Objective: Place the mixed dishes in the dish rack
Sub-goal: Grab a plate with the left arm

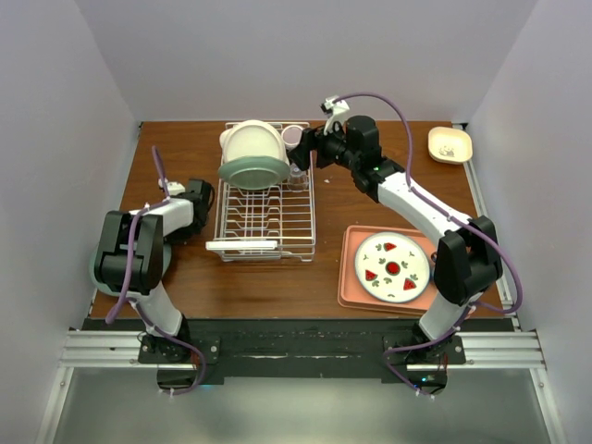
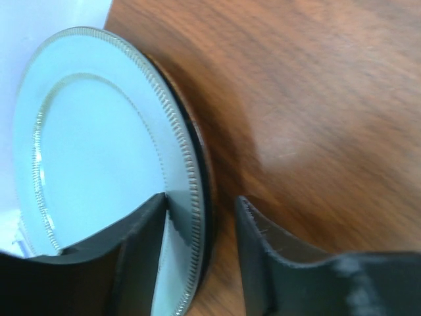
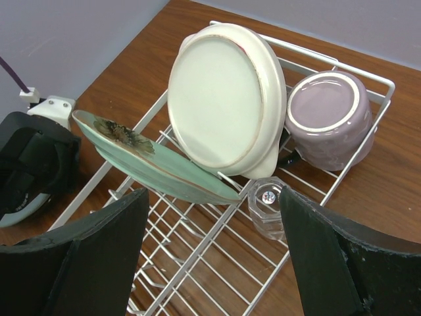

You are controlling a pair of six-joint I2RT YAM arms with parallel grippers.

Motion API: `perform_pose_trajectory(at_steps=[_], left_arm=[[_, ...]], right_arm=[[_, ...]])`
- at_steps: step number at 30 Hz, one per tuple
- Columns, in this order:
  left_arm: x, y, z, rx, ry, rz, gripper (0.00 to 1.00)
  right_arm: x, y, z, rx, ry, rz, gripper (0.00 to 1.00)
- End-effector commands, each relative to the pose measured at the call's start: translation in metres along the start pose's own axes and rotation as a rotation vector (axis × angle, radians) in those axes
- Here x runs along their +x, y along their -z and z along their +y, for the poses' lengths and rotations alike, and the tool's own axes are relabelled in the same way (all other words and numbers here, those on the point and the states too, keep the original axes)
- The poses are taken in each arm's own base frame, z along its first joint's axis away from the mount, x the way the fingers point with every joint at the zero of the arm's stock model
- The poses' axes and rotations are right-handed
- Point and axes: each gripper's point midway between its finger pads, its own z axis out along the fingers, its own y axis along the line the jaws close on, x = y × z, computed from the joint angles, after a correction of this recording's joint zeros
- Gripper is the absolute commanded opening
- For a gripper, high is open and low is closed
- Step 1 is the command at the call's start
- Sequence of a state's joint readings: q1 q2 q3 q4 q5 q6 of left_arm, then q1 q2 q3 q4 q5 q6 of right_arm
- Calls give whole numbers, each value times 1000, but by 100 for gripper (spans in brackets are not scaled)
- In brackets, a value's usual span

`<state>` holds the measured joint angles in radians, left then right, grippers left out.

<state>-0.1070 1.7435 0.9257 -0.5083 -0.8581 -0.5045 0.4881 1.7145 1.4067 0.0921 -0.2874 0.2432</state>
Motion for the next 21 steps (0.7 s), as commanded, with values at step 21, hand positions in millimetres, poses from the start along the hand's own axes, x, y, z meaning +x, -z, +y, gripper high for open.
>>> perform_pose_trajectory(at_steps=[21], left_arm=[[-25, 34, -35, 262, 141, -27, 19]], right_arm=[[-15, 2, 2, -42, -7, -46, 84]])
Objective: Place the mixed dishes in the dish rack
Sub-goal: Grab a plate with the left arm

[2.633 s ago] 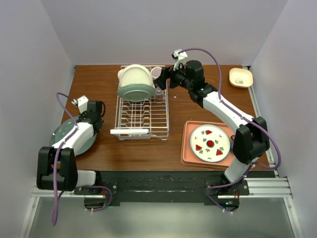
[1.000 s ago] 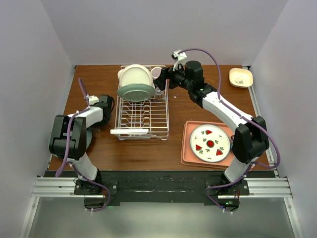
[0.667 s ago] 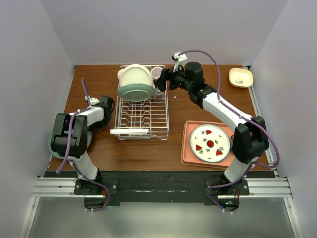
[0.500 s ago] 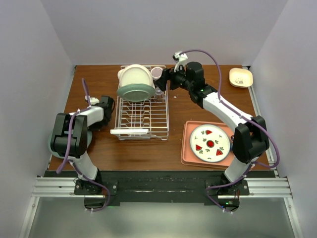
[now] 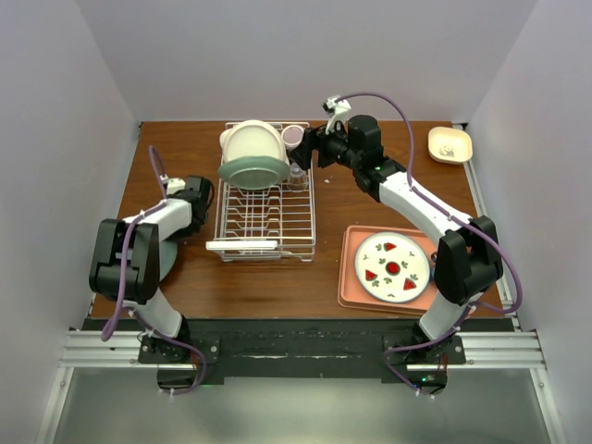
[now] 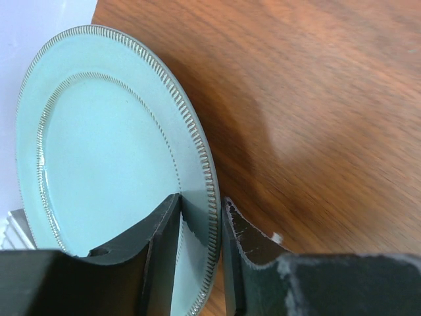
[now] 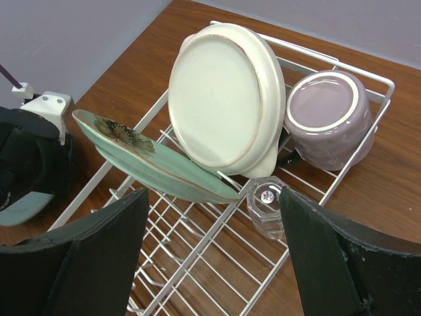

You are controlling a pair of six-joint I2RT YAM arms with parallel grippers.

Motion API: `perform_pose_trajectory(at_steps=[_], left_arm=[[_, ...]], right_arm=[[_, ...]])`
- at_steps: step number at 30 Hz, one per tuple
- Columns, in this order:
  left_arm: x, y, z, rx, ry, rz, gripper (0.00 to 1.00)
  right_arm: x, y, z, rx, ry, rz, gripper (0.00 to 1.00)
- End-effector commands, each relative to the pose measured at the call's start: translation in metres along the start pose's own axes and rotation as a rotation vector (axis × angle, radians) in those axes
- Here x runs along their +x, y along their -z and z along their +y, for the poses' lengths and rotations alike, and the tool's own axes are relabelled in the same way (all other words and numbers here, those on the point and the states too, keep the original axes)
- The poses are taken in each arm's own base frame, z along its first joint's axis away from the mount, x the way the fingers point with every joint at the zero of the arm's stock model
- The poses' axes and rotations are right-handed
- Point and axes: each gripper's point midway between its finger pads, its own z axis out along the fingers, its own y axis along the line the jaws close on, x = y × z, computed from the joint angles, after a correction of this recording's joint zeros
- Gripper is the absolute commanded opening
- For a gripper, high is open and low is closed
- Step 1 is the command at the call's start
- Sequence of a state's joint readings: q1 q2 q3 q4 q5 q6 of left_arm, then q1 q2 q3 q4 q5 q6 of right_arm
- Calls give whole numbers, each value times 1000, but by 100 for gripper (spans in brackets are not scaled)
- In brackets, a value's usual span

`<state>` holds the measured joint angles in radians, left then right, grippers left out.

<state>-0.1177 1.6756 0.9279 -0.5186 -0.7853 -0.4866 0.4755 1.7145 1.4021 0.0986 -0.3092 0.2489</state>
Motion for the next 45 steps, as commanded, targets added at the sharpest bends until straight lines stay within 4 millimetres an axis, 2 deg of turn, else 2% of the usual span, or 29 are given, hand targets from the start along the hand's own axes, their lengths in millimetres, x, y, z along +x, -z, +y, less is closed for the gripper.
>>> perform_pose_trajectory(at_steps=[1, 4, 5, 11, 19, 28, 34, 39, 45], left_arm=[[-18, 17, -32, 174, 127, -23, 17], [-22, 20, -28, 172, 138, -36, 1], [-23, 21, -25, 165, 141, -40, 0], [-40, 38, -15, 195, 160, -93, 0], [-68, 69, 6, 241, 203, -178, 0], [-83, 96, 50, 165, 241, -225, 0], [-98, 113, 70, 151, 259, -282, 0], [-103, 115, 77, 126, 234, -303, 0], [-103, 112, 75, 130, 202, -314, 0]], right_arm=[[-14, 1, 5, -32, 1, -45, 84], [-14, 0, 6, -35, 0, -45, 84], [-14, 0, 6, -35, 1, -45, 84], [-14, 0, 7, -39, -3, -43, 84], [-14, 0, 8, -51, -12, -40, 84], [-13, -1, 12, -70, -26, -37, 84], [-10, -3, 16, -97, -41, -24, 84], [-10, -4, 18, -108, -49, -22, 83], [-8, -5, 20, -118, -58, -17, 83]])
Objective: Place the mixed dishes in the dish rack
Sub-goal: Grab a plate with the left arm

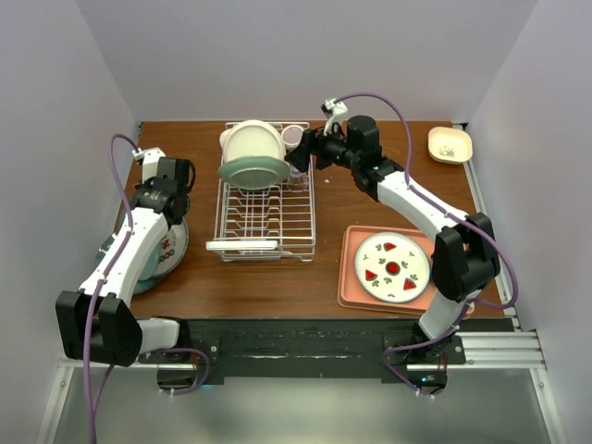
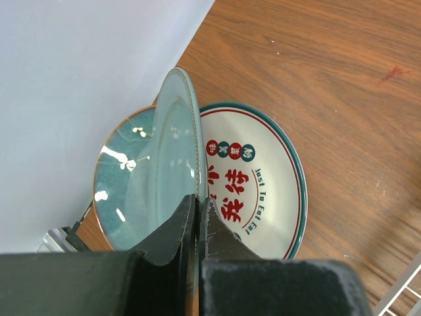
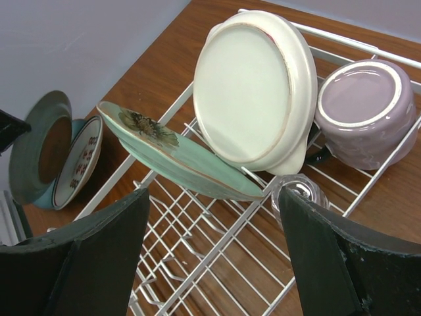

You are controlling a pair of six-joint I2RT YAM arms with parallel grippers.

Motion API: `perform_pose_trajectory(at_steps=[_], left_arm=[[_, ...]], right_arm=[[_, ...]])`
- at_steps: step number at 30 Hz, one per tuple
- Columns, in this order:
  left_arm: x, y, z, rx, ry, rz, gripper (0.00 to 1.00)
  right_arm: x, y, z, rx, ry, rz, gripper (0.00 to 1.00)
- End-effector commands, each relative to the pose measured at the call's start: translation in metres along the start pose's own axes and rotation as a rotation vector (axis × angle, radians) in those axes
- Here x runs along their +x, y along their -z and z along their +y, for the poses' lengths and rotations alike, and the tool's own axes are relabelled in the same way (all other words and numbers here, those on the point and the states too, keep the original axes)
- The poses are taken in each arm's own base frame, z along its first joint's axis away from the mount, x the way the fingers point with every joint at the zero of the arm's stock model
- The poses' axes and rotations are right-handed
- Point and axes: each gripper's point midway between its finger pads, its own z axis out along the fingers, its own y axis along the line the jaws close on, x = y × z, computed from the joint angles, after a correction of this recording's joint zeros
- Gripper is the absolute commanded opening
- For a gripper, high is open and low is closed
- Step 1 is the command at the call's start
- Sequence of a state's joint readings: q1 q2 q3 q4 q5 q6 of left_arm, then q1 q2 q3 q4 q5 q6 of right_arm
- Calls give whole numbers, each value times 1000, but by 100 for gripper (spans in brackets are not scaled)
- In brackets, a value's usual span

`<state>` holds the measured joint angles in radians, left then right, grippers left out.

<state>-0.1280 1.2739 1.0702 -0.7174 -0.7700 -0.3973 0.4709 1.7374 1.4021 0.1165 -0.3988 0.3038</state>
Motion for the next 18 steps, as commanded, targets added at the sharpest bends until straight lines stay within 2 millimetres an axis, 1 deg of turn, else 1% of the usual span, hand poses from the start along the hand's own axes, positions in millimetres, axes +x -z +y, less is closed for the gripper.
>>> perform_pose_trajectory(at_steps=[1, 4, 5, 6, 9, 10, 12, 13, 15, 16, 18], left_arm=[[-28, 6, -1, 16, 43, -90, 0], [-30, 6, -1, 16, 44, -92, 0], [-30, 7, -2, 20, 43, -92, 0], [-32, 7, -2, 24, 49, -95, 0], [-34, 8, -3, 29, 64, -98, 0], [-35, 8, -3, 28, 70, -101, 0], [-35, 9, -4, 33, 97, -102, 0], [-36, 9, -5, 34, 106, -102, 0], [-37, 10, -6, 42, 125, -104, 0], [-38, 9, -7, 44, 131, -107, 0], [-40, 9, -11, 56, 144, -108, 0]], right_arm=[[-16, -2, 9, -41, 0, -42, 83], [-15, -2, 19, -101, 7, -34, 81], [-18, -1, 27, -141, 25, -40, 81], [-16, 3, 43, -230, 34, -28, 81], [-16, 4, 68, -313, 47, -31, 81], [-12, 1, 83, -338, 57, -25, 81], [-9, -4, 100, -351, 76, -24, 81], [1, -12, 118, -367, 83, -12, 81], [3, -20, 137, -389, 103, -13, 81], [9, -23, 154, -407, 110, -13, 81], [9, -28, 171, -432, 130, -53, 81]])
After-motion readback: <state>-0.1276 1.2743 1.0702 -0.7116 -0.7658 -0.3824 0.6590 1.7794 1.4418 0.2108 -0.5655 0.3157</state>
